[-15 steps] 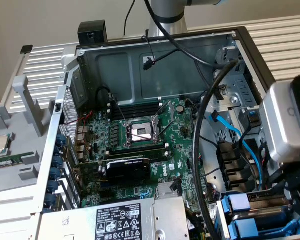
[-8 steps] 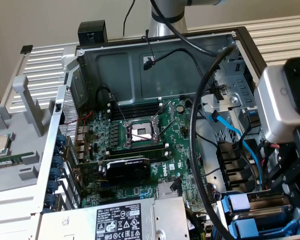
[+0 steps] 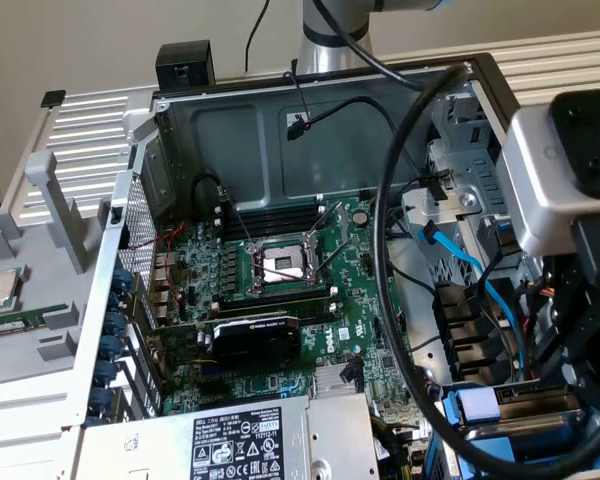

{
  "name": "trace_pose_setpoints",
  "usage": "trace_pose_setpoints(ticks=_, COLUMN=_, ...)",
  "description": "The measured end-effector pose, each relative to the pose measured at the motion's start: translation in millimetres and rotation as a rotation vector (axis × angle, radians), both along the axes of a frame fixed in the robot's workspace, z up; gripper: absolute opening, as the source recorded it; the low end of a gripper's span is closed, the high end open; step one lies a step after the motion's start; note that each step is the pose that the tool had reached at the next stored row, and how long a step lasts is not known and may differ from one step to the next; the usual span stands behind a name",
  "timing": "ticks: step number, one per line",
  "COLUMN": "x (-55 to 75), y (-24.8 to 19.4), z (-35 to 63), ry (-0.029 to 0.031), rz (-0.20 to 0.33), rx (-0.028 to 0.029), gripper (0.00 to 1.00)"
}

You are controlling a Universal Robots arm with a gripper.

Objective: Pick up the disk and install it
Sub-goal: 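Insert the first disk wire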

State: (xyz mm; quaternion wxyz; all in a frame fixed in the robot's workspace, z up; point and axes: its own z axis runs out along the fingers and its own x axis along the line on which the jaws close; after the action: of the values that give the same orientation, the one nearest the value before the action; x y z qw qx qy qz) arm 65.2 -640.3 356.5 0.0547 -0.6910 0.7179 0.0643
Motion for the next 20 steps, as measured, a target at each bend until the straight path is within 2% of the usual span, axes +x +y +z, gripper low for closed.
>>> trace_pose_setpoints(ticks=1, x=-0.2, y=0.5, z=0.2, ry=0.0001, rz=0.0, rx=-0.005, gripper=0.16)
trace_pose_setpoints(ticks=3, x=-0.5, y=1.3, z=0.1, ry=0.0, rz=0.0, rx=-0.0061, gripper=0.16)
trace_pose_setpoints(ticks=6, x=-0.6, y=10.4, z=0.2, ry=0.0, rz=0.0, rx=-0.0169, gripper=0.16)
trace_pose_setpoints(ticks=8, x=-0.7, y=14.1, z=0.2, ry=0.0, rz=0.0, rx=-0.0253, gripper=0.16)
trace_pose_setpoints(ticks=9, x=-0.7, y=15.3, z=0.2, ry=0.0002, rz=0.0, rx=-0.0326, gripper=0.16)
trace_pose_setpoints(ticks=10, x=-0.8, y=16.2, z=0.2, ry=0.0004, rz=0.0, rx=-0.0424, gripper=0.16)
trace_pose_setpoints(ticks=14, x=-1.1, y=19.0, z=0.2, ry=0.0015, rz=0.0, rx=-0.0865, gripper=0.16)
trace_pose_setpoints(ticks=15, x=-1.4, y=19.9, z=0.1, ry=0.0016, rz=0.0, rx=-0.0931, gripper=0.16)
trace_pose_setpoints(ticks=16, x=-1.5, y=20.6, z=0.1, ry=0.0016, rz=0.0, rx=-0.0968, gripper=0.16)
trace_pose_setpoints(ticks=20, x=-2.3, y=21.7, z=0.1, ry=0.0017, rz=0.0, rx=-0.1008, gripper=0.16)
